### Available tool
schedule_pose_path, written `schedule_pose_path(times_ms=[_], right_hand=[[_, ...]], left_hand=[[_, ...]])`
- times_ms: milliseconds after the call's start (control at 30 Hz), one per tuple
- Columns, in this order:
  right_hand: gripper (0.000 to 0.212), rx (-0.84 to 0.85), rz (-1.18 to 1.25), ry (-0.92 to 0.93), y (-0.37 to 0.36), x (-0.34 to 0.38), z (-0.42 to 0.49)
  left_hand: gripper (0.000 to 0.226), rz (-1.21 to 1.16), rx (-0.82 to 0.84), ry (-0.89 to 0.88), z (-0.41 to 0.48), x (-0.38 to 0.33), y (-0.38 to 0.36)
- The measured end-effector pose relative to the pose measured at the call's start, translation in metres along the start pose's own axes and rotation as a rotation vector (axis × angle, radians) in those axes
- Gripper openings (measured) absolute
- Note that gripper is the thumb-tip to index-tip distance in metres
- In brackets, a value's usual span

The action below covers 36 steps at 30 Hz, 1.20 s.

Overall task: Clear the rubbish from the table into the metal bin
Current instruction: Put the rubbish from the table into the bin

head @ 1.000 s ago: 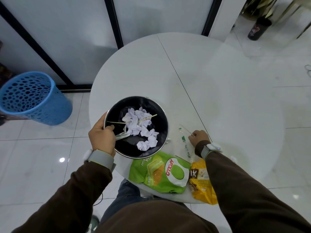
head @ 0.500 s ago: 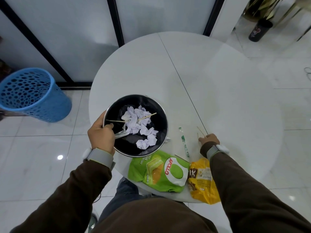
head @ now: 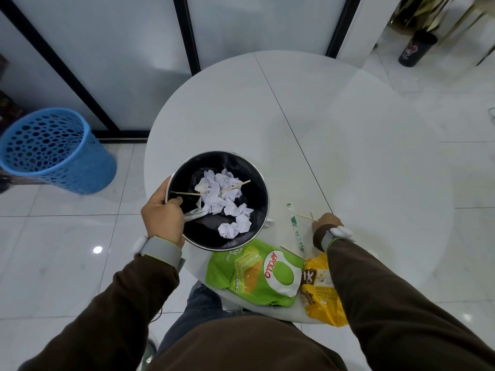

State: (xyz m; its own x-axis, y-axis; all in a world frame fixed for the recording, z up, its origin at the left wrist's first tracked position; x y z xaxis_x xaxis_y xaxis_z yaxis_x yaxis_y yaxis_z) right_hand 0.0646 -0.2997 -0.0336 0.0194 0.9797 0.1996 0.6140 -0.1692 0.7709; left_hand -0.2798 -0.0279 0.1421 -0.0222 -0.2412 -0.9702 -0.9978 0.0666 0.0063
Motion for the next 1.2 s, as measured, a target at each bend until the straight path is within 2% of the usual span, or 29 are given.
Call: schedule_pose_path(times_ms=[100, 233, 333, 467, 533, 600, 667, 733, 933, 1200], right_hand=[[0.029, 0.002, -0.14, 0.025, 0.0, 0.003, -0.003], [0.035, -0.01, -0.15, 0.05, -0.001, 0.006, -0.002], [0.04, 0.002, -0.067, 0.021, 0.001, 0.017, 0.004], [0.018, -0.01, 0.167, 0.085, 0.001, 0.035, 0.002], [0.017, -0.032, 0.242, 0.105, 0.0, 0.039, -0.004], [0.027, -0.005, 0.145, 0.118, -0.008, 0.042, -0.006], [0.04, 0.085, -0.056, 0.124, -0.018, 0.044, -0.008], [0.044, 0.141, -0.179, 0.113, -0.028, 0.044, -0.008], [0.028, 0.173, -0.151, 0.102, -0.035, 0.043, -0.011], [0.026, 0.139, -0.142, 0.108, -0.043, 0.047, -0.015]], left_hand=[[0.058, 0.01, 0.011, 0.009, -0.001, -0.003, 0.003], [0.058, 0.013, -0.01, 0.01, 0.002, -0.002, 0.01], [0.057, 0.023, -0.026, 0.015, 0.003, -0.005, 0.016], [0.059, 0.045, -0.043, 0.011, 0.009, -0.003, 0.025], [0.058, 0.039, -0.049, 0.015, 0.01, -0.004, 0.027], [0.058, 0.046, -0.057, 0.019, 0.011, -0.005, 0.03], [0.058, 0.047, -0.058, 0.021, 0.012, -0.006, 0.032], [0.057, 0.05, -0.06, 0.024, 0.013, -0.007, 0.034], [0.06, 0.035, -0.062, 0.027, 0.016, -0.006, 0.037], [0.06, 0.041, -0.058, 0.017, 0.016, -0.005, 0.041]])
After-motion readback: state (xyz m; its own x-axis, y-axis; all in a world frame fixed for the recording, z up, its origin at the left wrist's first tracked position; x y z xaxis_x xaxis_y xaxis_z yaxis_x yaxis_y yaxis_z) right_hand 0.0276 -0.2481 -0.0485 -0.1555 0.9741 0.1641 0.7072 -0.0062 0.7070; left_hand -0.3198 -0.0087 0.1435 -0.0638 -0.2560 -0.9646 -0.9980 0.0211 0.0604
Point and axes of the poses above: each hand's wrist, its own z-axis towards the middle knuckle, its own y-axis out of the back of the hand, x = y × z, the point moved 6 cm from there along z, towards the middle knuckle, and after that the axes turned 3 degrees about -y, right-handed, at the moved point
